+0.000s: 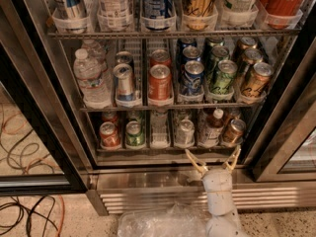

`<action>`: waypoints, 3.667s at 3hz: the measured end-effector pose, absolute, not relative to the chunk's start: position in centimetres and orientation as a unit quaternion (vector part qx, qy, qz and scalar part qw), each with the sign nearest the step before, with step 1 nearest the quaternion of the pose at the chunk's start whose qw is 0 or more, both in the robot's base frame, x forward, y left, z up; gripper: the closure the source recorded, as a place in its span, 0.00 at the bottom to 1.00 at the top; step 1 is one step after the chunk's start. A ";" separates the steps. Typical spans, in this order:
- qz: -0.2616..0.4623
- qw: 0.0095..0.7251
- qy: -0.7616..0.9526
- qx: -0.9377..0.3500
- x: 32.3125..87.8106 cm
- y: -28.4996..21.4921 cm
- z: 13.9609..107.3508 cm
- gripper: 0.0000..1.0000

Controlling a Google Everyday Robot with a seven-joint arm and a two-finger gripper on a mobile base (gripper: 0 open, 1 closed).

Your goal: Pick blue plastic bottle from bottom shelf of fridge

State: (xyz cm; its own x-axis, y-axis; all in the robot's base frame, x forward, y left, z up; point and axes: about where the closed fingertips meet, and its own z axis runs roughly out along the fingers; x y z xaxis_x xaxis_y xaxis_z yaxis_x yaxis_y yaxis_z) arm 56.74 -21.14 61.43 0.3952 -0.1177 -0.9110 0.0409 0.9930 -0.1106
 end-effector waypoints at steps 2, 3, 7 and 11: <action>-0.022 0.841 0.539 -0.045 57.0 -19.9 62.1 0.00; -0.021 0.841 0.540 -0.037 57.1 -19.6 62.1 0.00; -0.029 0.840 0.542 -0.018 58.0 -19.8 61.8 0.28; -0.039 0.842 0.538 -0.016 58.7 -20.2 62.2 0.33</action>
Offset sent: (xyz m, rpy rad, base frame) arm 0.0022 0.0111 0.0052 0.0070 -0.0159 0.0468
